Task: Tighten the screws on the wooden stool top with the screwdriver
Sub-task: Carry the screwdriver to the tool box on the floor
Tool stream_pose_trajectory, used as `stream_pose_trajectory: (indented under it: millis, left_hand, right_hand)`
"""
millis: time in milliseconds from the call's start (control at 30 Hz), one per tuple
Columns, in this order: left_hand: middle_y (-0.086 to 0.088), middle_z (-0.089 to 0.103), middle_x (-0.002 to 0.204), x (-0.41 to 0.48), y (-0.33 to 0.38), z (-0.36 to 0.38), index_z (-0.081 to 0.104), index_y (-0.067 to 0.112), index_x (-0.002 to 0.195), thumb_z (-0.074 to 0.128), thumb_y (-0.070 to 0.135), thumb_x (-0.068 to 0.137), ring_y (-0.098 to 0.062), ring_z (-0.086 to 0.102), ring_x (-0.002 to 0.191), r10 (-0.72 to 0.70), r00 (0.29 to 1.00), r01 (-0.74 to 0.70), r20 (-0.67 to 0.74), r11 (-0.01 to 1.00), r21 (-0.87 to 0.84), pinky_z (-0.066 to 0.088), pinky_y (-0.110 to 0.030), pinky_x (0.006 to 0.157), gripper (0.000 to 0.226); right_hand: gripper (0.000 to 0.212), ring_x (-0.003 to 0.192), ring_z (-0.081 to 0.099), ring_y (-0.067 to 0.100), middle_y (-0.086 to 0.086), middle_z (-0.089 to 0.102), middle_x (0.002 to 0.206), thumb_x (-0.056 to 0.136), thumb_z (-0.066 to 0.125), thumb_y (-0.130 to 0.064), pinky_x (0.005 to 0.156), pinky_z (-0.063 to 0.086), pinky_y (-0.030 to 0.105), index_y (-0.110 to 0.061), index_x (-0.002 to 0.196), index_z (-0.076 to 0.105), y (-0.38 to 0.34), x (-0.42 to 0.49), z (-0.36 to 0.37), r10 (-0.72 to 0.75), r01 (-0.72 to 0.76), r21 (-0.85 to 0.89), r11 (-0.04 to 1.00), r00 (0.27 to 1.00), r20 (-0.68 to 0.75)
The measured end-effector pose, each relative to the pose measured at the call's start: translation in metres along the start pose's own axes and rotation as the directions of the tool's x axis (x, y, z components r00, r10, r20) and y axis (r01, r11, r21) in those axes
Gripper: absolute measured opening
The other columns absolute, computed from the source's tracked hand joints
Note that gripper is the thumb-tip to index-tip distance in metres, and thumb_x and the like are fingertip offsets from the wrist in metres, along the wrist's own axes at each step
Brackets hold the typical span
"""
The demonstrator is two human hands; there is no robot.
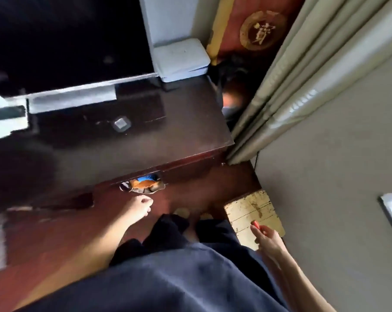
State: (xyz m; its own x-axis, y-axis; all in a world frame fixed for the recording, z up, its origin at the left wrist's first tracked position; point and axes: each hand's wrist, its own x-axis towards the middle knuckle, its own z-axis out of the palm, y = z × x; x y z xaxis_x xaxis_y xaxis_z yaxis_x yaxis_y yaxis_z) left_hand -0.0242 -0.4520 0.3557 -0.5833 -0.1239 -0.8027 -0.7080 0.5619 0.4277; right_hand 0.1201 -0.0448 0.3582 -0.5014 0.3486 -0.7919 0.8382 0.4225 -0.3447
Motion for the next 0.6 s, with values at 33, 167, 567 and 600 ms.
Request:
stream_pose_trajectory:
  millis: [33,167,567,600]
  left_hand:
    - [-0.012,0.067,0.082,-0.009,-0.006,0.001,0.068,0.001,0.111,0.055,0.014,0.101,-0.026,0.061,0.075,-0.009,0.999,0.006,-0.052,0.998,-0.055,0.052,-0.037,0.08,0.021]
    - [-0.005,0.071,0.084,-0.062,-0.045,0.007,0.069,0.012,0.107,0.056,0.023,0.102,-0.021,0.066,0.071,-0.12,0.975,0.082,-0.186,0.977,-0.199,0.051,-0.029,0.069,0.018]
    - [-0.017,0.056,0.083,-0.227,-0.217,0.162,0.059,0.001,0.089,0.05,0.004,0.102,-0.025,0.053,0.068,-0.57,0.82,0.348,-0.044,0.559,-0.752,0.048,-0.027,0.062,0.016]
    - [-0.018,0.058,0.085,-0.235,-0.23,0.176,0.06,-0.003,0.098,0.051,0.006,0.103,-0.028,0.056,0.072,-0.611,0.791,0.364,-0.015,0.49,-0.792,0.048,-0.031,0.066,0.014]
  right_hand:
    - [0.038,0.074,0.068,0.022,0.008,0.075,0.087,0.107,0.063,-0.043,0.065,0.053,0.031,-0.008,0.122,0.071,-0.003,0.013,-0.008,-0.043,0.044,-0.045,0.998,0.999,0.031]
    - [0.039,0.071,0.069,0.023,0.012,0.077,0.085,0.107,0.061,-0.045,0.072,0.057,0.035,-0.009,0.119,0.072,-0.022,0.058,-0.021,-0.144,0.163,-0.149,0.975,0.981,0.13]
    - [0.031,0.091,0.071,0.031,0.011,0.074,0.097,0.102,0.071,-0.043,0.082,0.053,0.04,-0.014,0.108,0.067,-0.144,0.05,0.059,-0.248,0.56,-0.557,0.614,0.806,0.537]
    - [0.03,0.095,0.072,0.033,0.012,0.074,0.099,0.103,0.07,-0.044,0.086,0.054,0.042,-0.015,0.108,0.068,-0.151,0.041,0.074,-0.247,0.598,-0.572,0.562,0.781,0.574]
